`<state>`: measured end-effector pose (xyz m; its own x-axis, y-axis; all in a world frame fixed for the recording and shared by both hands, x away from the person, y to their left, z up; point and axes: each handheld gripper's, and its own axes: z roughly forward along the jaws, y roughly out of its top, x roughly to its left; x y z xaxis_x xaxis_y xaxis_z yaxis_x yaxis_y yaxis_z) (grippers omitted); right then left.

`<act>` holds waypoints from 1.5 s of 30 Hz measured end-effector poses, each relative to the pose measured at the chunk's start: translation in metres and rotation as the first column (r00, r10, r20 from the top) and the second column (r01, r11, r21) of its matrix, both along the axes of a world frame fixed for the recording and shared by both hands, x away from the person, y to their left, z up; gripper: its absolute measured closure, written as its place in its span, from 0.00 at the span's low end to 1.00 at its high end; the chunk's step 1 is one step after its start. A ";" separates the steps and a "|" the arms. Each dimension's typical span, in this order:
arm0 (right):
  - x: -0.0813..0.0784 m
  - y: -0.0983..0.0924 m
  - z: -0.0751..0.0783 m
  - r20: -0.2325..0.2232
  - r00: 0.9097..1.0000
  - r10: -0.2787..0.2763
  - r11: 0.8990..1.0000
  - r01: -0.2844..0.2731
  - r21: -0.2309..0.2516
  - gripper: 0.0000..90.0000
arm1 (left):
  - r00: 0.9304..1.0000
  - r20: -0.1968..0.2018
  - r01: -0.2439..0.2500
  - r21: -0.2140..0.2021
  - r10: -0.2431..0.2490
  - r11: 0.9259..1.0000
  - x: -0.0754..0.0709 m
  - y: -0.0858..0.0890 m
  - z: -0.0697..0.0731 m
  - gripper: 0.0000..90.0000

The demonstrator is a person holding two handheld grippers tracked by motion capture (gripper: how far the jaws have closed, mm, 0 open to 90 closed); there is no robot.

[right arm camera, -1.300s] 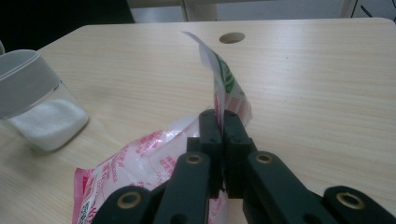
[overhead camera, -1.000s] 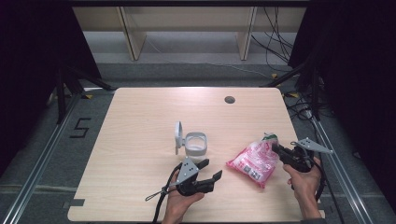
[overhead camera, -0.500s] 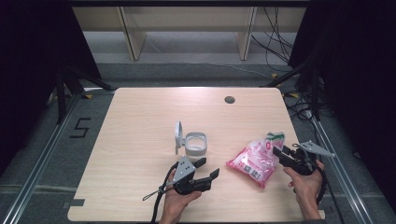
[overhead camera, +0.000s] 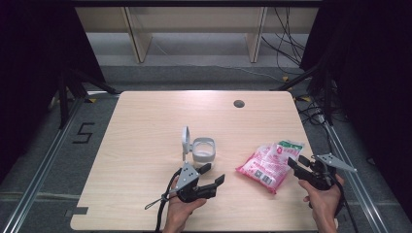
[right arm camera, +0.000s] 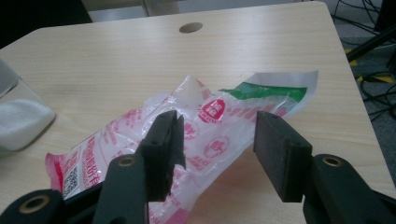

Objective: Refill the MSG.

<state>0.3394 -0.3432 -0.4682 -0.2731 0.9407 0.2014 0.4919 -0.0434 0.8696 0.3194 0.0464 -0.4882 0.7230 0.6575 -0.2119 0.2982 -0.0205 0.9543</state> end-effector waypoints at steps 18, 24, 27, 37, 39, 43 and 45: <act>-0.013 0.032 0.004 0.013 0.994 0.105 0.994 -0.104 -0.023 0.50 | 0.999 0.022 -0.048 0.035 0.047 0.998 -0.004 0.019 0.007 0.47; -0.013 0.043 0.001 0.041 0.987 0.158 0.987 -0.156 -0.044 0.49 | 0.997 0.036 -0.066 0.043 0.064 0.997 -0.005 0.030 0.012 0.54; -0.014 0.047 0.002 0.030 0.985 0.167 0.985 -0.166 -0.040 0.48 | 0.998 0.049 -0.046 0.048 0.044 0.998 -0.006 0.033 0.014 0.60; -0.014 0.052 0.000 0.026 0.980 0.196 0.980 -0.195 -0.042 0.48 | 0.983 0.130 -0.143 0.127 0.126 0.982 -0.012 0.049 0.018 0.95; -0.015 0.055 0.000 0.027 0.980 0.196 0.980 -0.195 -0.023 0.48 | 0.981 0.138 -0.156 0.143 0.137 0.977 -0.013 0.053 0.019 0.98; -0.014 0.054 0.001 0.009 0.978 0.206 0.978 -0.206 -0.039 0.48 | 0.975 0.147 -0.189 0.154 0.167 0.970 -0.014 0.063 0.020 0.99; -0.014 0.053 0.001 0.013 0.976 0.217 0.975 -0.216 -0.056 0.48 | 0.972 0.146 -0.209 0.157 0.187 0.965 -0.015 0.070 0.020 0.99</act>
<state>0.3257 -0.2903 -0.4675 -0.4750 0.8680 0.1445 0.4679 0.1100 0.8769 0.3044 0.1164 -0.4684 0.5884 0.8086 0.0014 0.1880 -0.1384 0.9724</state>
